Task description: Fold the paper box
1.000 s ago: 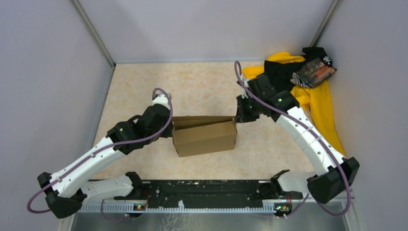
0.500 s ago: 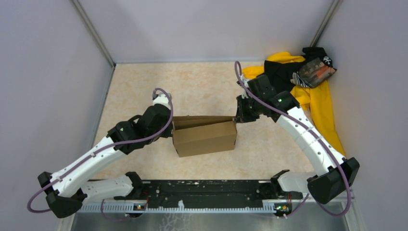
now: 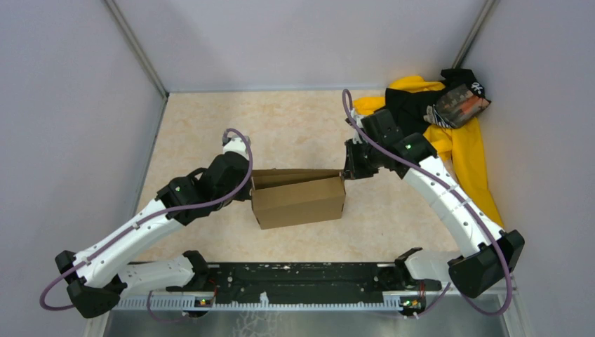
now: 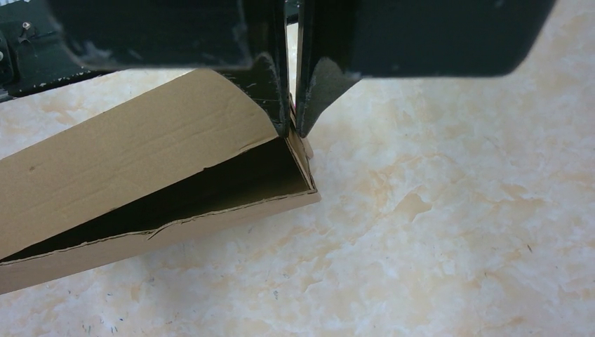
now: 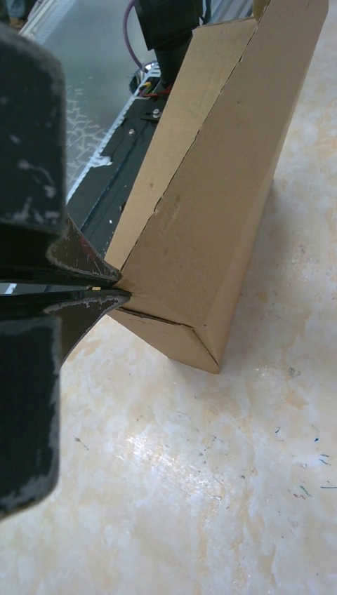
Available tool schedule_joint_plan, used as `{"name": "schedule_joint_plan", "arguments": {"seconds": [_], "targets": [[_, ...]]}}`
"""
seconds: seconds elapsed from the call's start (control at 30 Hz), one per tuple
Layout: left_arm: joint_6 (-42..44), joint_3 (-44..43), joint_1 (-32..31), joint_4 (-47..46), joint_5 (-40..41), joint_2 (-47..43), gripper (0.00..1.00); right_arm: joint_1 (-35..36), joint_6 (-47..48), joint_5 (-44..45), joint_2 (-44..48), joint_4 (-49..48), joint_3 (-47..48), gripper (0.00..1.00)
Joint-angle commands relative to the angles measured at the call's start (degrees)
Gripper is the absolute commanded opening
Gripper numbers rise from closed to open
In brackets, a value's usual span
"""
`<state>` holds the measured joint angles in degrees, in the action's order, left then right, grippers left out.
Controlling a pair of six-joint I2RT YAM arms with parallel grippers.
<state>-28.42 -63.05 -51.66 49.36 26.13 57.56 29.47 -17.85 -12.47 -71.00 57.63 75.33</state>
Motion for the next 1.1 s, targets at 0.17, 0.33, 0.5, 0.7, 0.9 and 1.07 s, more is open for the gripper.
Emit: {"name": "schedule_joint_plan", "arguments": {"seconds": [0.17,0.33,0.5,0.7,0.9,1.07], "targets": [[1.42,-0.13,-0.2,2.02,1.69,-0.21,0.09,0.94,-0.61,0.25,1.58,0.29,-0.9,0.0],[1.78,-0.48,-0.2,3.04,2.3,-0.17,0.09,0.94,-0.65,0.1,1.57,0.1,-1.11,0.0],[2.1,-0.64,-0.2,3.58,2.39,-0.19,0.09,0.94,-0.78,0.14,1.57,-0.05,-1.23,0.0],[2.7,-1.22,-0.2,4.11,2.69,-0.1,0.09,0.94,-0.81,0.15,1.59,-0.15,-1.33,0.0],[3.19,-1.42,-0.2,4.95,3.22,-0.28,0.08,0.94,-0.88,0.38,1.65,-0.16,-1.44,0.0],[3.28,-1.5,-0.2,5.26,3.34,-0.7,0.08,0.93,-1.01,0.35,1.72,-0.06,-1.27,0.0]]}}
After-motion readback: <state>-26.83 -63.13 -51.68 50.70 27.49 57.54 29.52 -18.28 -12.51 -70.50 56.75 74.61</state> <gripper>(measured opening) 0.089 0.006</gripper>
